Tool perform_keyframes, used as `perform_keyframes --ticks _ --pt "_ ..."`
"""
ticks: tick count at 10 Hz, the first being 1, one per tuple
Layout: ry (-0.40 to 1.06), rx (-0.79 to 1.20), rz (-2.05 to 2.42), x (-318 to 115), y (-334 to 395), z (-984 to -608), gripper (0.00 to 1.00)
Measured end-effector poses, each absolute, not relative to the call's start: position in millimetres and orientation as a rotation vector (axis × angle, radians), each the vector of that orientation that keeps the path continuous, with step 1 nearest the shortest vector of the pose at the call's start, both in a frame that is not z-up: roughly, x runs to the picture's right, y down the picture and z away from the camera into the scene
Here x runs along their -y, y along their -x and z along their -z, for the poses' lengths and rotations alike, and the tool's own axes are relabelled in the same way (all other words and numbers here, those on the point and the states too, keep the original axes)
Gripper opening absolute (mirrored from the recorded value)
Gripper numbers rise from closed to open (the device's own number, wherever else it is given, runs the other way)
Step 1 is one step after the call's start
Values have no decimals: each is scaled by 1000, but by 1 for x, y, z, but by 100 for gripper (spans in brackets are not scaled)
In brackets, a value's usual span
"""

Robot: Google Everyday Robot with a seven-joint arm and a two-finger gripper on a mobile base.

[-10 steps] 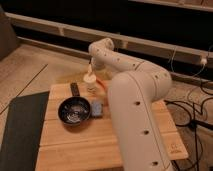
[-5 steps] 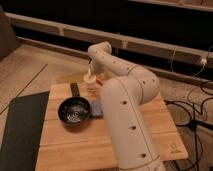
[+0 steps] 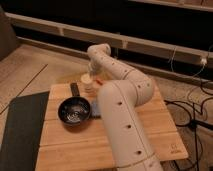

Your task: Pick up the ceramic cup

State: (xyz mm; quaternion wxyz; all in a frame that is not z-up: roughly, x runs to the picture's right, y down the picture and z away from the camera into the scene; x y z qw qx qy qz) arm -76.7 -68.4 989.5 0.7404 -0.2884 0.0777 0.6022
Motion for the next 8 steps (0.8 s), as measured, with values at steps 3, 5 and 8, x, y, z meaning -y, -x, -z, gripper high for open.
perform_keyframes --ticks 3,5,8 --pt "617 -172 -1358 98 70 -964 0" --pt "564 -160 -1368 128 64 -938 0" --pt "517 -126 -1372 157 66 -908 0"
